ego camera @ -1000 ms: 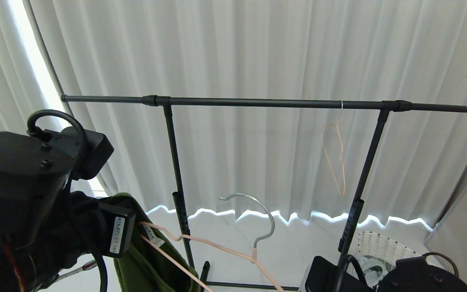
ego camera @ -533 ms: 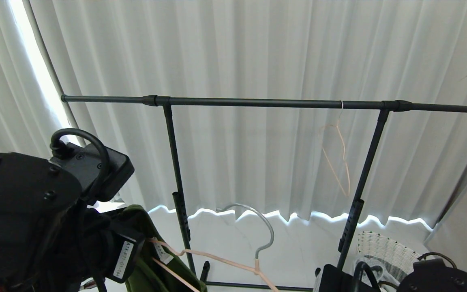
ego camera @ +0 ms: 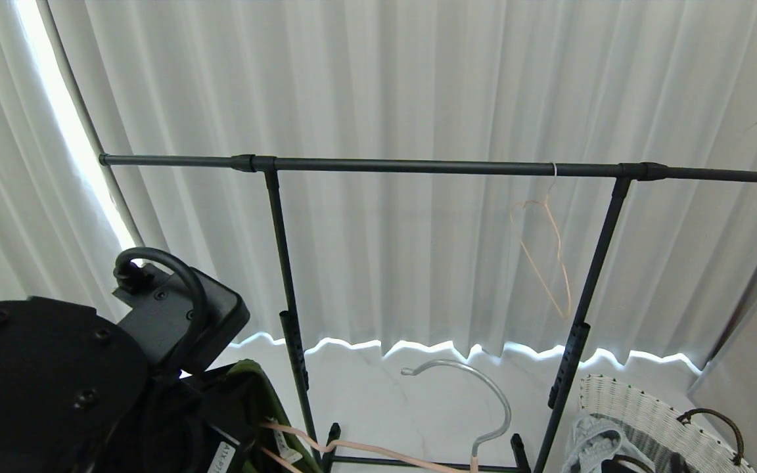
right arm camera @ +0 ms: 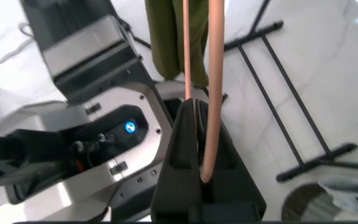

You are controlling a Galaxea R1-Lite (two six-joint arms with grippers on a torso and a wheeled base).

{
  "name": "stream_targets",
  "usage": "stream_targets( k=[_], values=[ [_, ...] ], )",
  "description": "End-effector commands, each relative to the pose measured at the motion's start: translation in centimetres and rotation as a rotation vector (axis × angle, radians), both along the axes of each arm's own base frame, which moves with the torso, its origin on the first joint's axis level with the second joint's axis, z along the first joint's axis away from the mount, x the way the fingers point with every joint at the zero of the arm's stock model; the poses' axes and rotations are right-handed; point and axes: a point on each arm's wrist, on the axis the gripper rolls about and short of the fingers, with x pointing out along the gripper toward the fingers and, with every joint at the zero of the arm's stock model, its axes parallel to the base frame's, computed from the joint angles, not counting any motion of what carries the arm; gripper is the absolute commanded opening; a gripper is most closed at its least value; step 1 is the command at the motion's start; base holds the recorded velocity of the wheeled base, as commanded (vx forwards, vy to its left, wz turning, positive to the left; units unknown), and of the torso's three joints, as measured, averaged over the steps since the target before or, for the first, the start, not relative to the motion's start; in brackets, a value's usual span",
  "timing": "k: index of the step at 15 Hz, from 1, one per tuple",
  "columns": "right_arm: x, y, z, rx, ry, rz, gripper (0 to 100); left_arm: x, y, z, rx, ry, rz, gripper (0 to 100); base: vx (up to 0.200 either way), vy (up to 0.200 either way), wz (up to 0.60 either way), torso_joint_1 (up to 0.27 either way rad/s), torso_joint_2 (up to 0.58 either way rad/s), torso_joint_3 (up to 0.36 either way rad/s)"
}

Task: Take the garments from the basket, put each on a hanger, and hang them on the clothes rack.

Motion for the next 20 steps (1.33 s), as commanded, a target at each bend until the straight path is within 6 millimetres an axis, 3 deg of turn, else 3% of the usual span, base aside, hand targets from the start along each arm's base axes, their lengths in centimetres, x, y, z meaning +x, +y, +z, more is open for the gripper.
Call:
stream_targets(
  k=[1, 4, 15, 17, 20],
  values=[
    [-0.1, -0.4, 0.5, 0.030, -0.006, 0.004, 0, -0.1, -0.1, -0.2, 0.003, 0.003, -0.007, 0, 0.000, 0.000, 0.00, 0.000, 0.00, 0.000],
    [-0.1, 0.0, 0.3, 0.028, -0.016, 0.050, 0, -0.6, -0.9, 0.2, -0.043, -0.024, -0.054, 0, 0.000, 0.000, 0.00, 0.000, 0.00, 0.000],
    [1.2, 4.7, -2.4, 0.025, -0.004, 0.090, 0, -1.7, -2.2, 1.0, -0.145, -0.007, -0.241, 0, 0.000, 0.000, 0.00, 0.000, 0.00, 0.000],
    [1.1, 4.6, -2.4, 0.023, -0.004, 0.089, 0, -1.7, -1.9, 1.0, -0.138, -0.009, -0.246, 0, 0.000, 0.000, 0.00, 0.000, 0.00, 0.000],
    [0.8, 2.4, -2.7, 0.017, -0.003, 0.071, 0, -1.0, -0.3, 1.0, -0.126, -0.030, -0.181, 0, 0.000, 0.000, 0.00, 0.000, 0.00, 0.000]
  ],
)
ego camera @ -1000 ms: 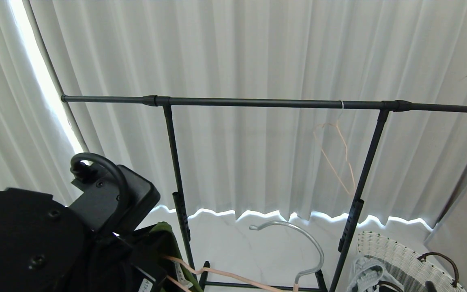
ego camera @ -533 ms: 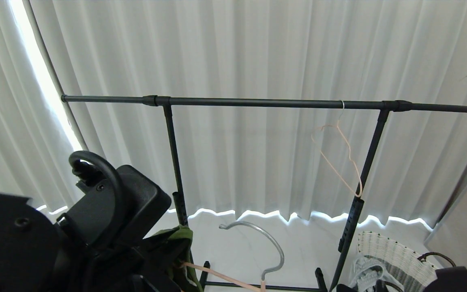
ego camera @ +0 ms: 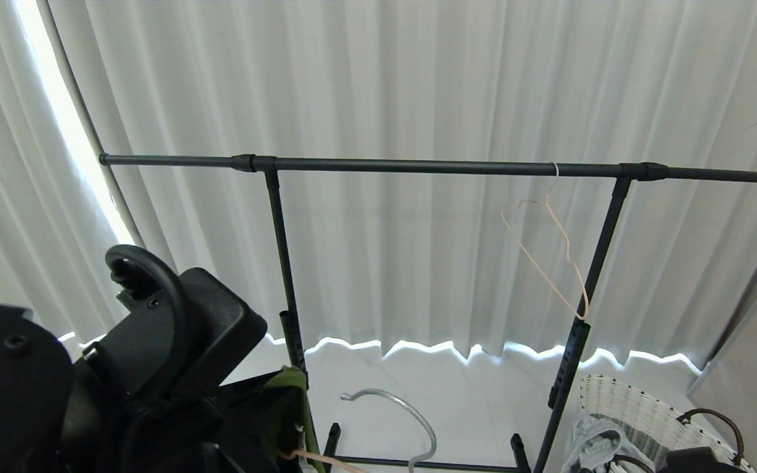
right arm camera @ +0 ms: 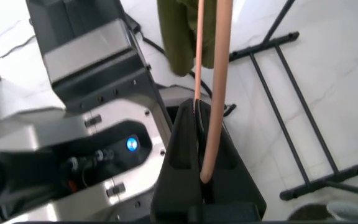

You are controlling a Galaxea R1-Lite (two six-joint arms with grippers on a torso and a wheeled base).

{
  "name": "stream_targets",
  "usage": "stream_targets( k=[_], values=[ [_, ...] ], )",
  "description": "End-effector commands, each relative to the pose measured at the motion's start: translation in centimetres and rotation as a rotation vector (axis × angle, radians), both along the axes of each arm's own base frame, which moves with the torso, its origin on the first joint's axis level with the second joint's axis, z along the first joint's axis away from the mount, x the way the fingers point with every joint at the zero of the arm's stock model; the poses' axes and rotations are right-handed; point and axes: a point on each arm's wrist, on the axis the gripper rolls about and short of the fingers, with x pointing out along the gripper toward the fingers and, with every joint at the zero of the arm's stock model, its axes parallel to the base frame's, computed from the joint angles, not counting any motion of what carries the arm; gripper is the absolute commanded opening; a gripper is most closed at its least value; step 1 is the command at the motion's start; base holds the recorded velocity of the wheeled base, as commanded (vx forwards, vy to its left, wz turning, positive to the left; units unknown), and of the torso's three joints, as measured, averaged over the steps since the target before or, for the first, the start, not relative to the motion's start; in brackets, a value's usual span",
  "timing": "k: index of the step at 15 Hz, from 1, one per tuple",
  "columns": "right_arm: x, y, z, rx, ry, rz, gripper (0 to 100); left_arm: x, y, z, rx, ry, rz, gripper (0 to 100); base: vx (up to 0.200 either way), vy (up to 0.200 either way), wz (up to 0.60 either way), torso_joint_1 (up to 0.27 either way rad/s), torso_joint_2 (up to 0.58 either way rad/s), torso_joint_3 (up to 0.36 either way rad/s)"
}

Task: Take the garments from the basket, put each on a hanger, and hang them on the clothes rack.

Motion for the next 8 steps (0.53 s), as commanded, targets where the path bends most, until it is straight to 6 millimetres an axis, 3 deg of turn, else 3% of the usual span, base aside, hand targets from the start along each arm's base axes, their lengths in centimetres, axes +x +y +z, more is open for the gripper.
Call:
stream_targets(
  k=[1, 5, 8],
  values=[
    [-0.5, -2.7, 0.0, 0.017, -0.003, -0.016, 0, 0.7, 2.2, -0.2, 0.034, -0.026, 0.070, 0, 0.000, 0.000, 0.00, 0.000, 0.00, 0.000],
    [-1.6, -6.0, 0.5, 0.099, 0.000, 0.020, 0, 1.5, 3.1, -0.6, 0.067, -0.007, 0.066, 0, 0.000, 0.000, 0.00, 0.000, 0.00, 0.000],
    [-1.7, -6.3, 1.0, 0.128, 0.000, 0.038, 0, 1.5, 2.9, -0.8, 0.076, 0.002, 0.030, 0, 0.000, 0.000, 0.00, 0.000, 0.00, 0.000]
  ],
)
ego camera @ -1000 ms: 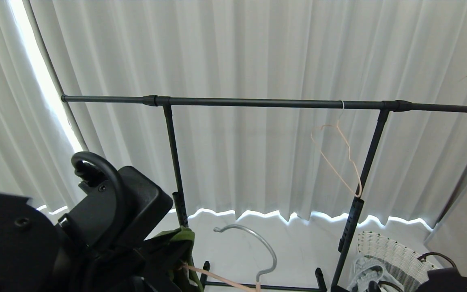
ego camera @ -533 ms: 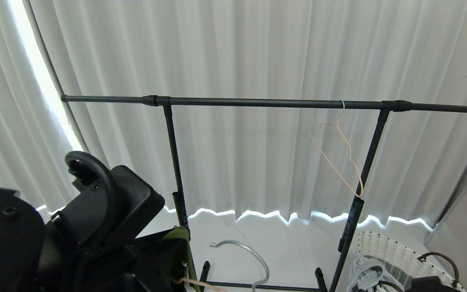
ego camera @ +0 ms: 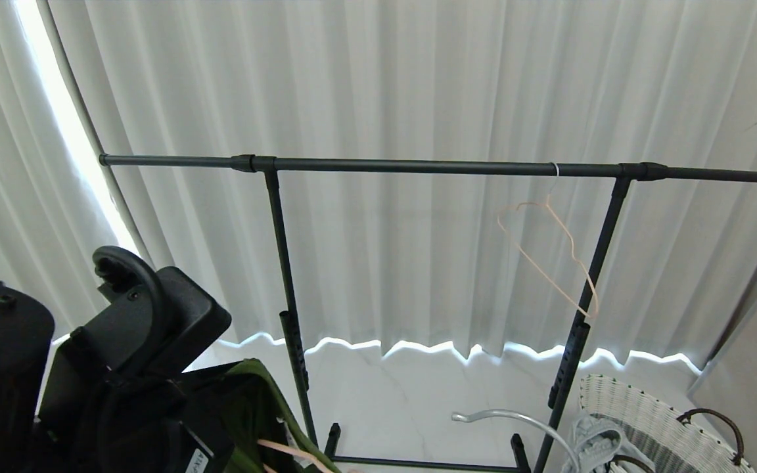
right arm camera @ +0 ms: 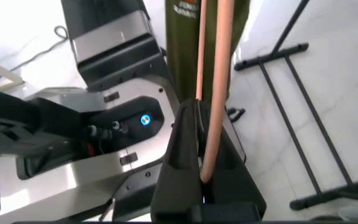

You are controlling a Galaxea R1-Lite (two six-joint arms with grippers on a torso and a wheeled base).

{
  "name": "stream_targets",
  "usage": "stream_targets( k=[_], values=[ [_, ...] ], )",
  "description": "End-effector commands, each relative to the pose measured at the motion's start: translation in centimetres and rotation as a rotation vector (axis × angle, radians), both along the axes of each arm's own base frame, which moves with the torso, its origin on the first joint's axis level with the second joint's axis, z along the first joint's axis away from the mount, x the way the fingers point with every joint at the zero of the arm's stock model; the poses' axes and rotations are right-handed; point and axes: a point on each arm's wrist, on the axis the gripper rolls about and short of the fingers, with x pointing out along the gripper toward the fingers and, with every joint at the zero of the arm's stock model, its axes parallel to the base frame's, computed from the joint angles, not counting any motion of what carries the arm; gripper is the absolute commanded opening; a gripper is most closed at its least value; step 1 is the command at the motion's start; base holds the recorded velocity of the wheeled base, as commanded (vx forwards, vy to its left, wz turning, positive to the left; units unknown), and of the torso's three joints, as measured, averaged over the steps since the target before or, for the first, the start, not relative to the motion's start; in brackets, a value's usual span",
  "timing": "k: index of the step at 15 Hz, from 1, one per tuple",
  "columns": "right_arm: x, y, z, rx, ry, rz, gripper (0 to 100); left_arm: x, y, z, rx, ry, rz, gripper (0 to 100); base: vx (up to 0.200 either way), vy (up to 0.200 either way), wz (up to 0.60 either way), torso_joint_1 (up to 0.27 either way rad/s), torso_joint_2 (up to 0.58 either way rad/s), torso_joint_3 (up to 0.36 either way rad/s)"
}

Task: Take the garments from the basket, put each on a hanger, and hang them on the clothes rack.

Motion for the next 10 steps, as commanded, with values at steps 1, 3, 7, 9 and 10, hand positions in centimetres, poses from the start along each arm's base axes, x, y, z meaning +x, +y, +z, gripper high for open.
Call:
stream_targets(
  k=[1, 3, 7, 9, 10],
  values=[
    [-0.1, -0.4, 0.5, 0.031, -0.012, 0.005, 0, 0.0, 0.0, 0.0, -0.002, 0.005, -0.010, 0, 0.000, 0.000, 0.00, 0.000, 0.00, 0.000],
    [0.0, 0.3, 0.5, 0.054, -0.006, 0.028, 0, -0.1, -0.1, 0.1, -0.016, 0.010, -0.035, 0, 0.000, 0.000, 0.00, 0.000, 0.00, 0.000],
    [1.4, 3.1, -0.5, 0.038, -0.031, 0.052, 0, -0.2, -0.9, 0.4, -0.068, -0.005, -0.097, 0, 0.000, 0.000, 0.00, 0.000, 0.00, 0.000],
    [2.6, 4.4, -1.3, 0.019, -0.030, 0.017, 0, -0.2, -1.0, 0.5, -0.072, -0.010, -0.101, 0, 0.000, 0.000, 0.00, 0.000, 0.00, 0.000],
    [3.0, 4.7, -1.5, 0.014, -0.028, 0.002, 0, -0.2, -1.0, 0.4, -0.071, -0.011, -0.102, 0, 0.000, 0.000, 0.00, 0.000, 0.00, 0.000]
  ],
)
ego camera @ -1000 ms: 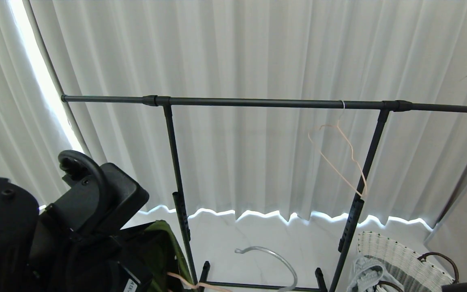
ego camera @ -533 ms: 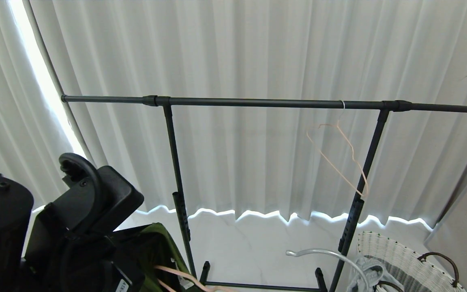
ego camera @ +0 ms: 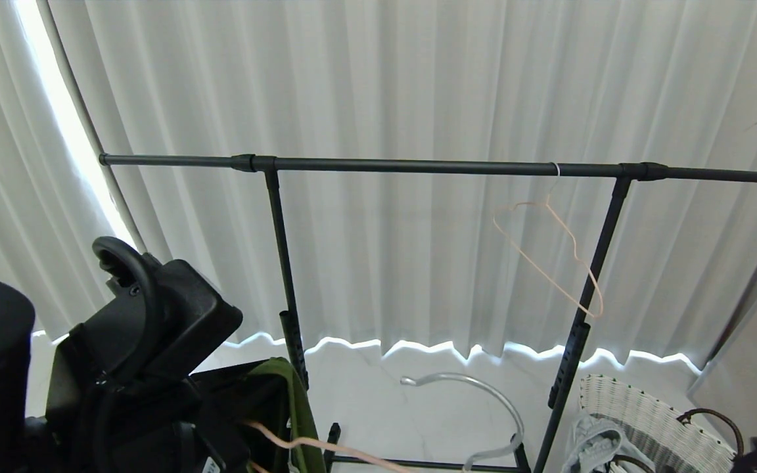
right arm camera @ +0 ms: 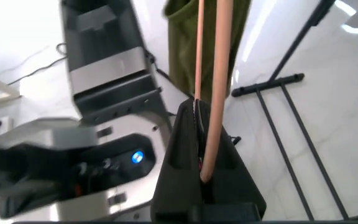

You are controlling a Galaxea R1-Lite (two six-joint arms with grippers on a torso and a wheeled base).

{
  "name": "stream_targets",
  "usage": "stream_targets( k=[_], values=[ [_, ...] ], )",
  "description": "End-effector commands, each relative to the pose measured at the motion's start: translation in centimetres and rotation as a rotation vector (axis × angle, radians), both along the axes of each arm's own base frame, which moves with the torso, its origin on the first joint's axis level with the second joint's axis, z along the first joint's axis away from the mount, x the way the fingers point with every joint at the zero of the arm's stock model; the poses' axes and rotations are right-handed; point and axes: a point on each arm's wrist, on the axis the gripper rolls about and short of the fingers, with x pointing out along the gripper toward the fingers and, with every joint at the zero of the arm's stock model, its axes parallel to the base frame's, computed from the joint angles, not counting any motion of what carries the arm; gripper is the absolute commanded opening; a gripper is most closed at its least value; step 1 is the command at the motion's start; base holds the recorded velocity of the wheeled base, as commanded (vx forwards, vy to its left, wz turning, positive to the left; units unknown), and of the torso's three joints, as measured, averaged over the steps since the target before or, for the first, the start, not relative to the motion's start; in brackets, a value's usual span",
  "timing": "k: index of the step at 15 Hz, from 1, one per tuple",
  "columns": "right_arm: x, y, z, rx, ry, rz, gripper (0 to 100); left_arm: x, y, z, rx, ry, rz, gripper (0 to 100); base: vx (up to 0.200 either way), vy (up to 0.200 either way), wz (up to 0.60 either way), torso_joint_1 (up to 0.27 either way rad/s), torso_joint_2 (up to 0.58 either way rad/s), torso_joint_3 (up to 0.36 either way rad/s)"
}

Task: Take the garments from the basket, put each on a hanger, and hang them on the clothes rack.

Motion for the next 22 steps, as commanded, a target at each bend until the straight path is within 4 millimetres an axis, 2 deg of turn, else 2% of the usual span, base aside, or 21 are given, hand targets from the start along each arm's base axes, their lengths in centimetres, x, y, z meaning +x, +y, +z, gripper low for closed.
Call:
stream_targets(
  k=[1, 6, 11, 14, 17, 22],
  values=[
    [1.3, 1.2, -1.4, -0.062, 0.023, -0.040, 0, 0.0, 0.0, -0.1, 0.003, 0.000, 0.001, 0, 0.000, 0.000, 0.00, 0.000, 0.00, 0.000],
    [2.4, 0.4, -1.4, -0.083, -0.022, -0.195, 0, 1.3, 1.1, -0.1, 0.024, -0.018, 0.145, 0, 0.000, 0.000, 0.00, 0.000, 0.00, 0.000],
    [2.8, 0.7, -0.5, -0.042, -0.037, -0.242, 0, 1.5, 1.2, 0.0, 0.012, -0.014, 0.162, 0, 0.000, 0.000, 0.00, 0.000, 0.00, 0.000],
    [3.4, 1.8, -0.2, -0.032, -0.033, -0.249, 0, 1.6, 0.1, 0.6, -0.054, 0.004, 0.156, 0, 0.000, 0.000, 0.00, 0.000, 0.00, 0.000],
    [4.3, 3.9, -0.6, -0.046, -0.027, -0.244, 0, 1.4, -2.6, 2.1, -0.203, 0.057, 0.131, 0, 0.000, 0.000, 0.00, 0.000, 0.00, 0.000],
    [3.7, 5.9, -1.1, -0.057, -0.004, -0.221, 0, 1.3, -4.5, 3.1, -0.293, 0.097, 0.119, 0, 0.000, 0.000, 0.00, 0.000, 0.00, 0.000]
  ],
)
